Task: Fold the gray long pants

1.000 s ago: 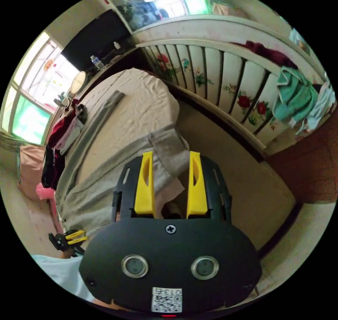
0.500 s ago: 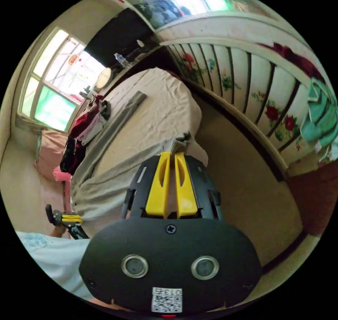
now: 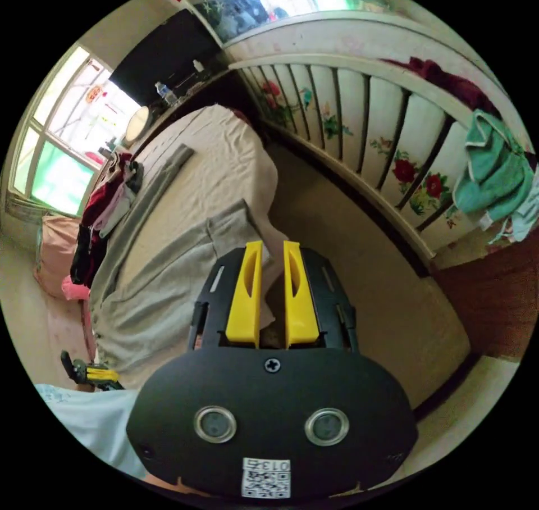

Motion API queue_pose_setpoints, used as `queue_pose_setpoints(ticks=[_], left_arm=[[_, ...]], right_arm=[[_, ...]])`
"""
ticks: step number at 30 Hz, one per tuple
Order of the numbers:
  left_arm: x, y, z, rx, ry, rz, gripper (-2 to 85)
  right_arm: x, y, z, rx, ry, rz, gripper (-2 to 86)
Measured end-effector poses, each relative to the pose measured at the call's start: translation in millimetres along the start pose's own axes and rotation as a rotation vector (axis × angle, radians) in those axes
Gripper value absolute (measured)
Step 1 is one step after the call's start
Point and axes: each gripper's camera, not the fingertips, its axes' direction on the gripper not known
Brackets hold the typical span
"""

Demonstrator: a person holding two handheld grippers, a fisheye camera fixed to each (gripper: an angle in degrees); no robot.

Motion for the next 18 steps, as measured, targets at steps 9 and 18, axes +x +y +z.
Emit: queue_pose_setpoints(ticks=[9, 18], left_arm=[[-69.4, -23.9, -35.6, 0.219, -0.407, -0.249, -0.3], [-139.1, -22.2, -15.6, 0.145, -0.393, -0.459, -0.3]], right_arm=[[-245.1, 33.5, 56.0, -0.042, 0.013, -0.694, 3.2], [-311.5, 40.2, 146.6, -0.208, 0.17, -0.784, 0.5]])
